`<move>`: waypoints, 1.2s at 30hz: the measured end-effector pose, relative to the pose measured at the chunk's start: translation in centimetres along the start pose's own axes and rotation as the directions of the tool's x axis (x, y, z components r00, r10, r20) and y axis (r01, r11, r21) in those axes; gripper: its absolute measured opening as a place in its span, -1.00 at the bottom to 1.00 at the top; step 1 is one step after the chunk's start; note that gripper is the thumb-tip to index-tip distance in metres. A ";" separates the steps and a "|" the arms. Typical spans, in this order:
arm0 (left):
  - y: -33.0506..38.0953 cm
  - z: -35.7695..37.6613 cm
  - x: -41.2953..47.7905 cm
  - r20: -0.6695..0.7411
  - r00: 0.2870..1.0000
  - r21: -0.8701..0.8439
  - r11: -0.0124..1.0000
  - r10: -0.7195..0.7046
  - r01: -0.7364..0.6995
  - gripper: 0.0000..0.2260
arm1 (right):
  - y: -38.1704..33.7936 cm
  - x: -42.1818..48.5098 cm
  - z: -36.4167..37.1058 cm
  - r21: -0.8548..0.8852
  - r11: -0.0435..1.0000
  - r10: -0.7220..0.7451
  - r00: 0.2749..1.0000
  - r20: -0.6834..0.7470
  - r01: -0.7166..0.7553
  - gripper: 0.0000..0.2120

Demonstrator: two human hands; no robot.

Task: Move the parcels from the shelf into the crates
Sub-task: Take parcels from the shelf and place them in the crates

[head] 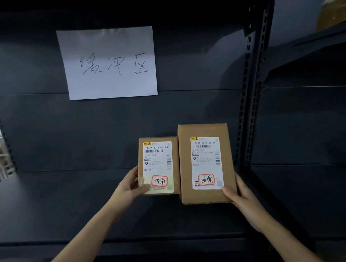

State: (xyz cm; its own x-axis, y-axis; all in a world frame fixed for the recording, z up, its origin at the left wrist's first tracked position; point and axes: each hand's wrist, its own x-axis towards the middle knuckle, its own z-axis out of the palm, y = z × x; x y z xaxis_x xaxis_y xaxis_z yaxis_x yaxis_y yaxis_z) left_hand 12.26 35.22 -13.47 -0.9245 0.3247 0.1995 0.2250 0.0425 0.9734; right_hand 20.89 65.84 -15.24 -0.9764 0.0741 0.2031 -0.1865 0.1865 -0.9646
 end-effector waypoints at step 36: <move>5.3 -22.5 -30.6 -0.622 0.783 0.035 0.999 0.004 0.023 -0.33 | -8.9 -4.9 32.0 0.206 0.975 -0.187 0.820 0.541 0.086 -0.44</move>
State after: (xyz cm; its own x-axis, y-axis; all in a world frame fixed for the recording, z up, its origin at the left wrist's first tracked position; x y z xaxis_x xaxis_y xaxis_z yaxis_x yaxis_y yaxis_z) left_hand 34.82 4.25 -11.86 -0.9142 -0.3338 0.2298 0.2144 0.0830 0.9732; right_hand 23.82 32.44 -13.01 -0.8248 -0.5043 0.2556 -0.2881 -0.0141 -0.9575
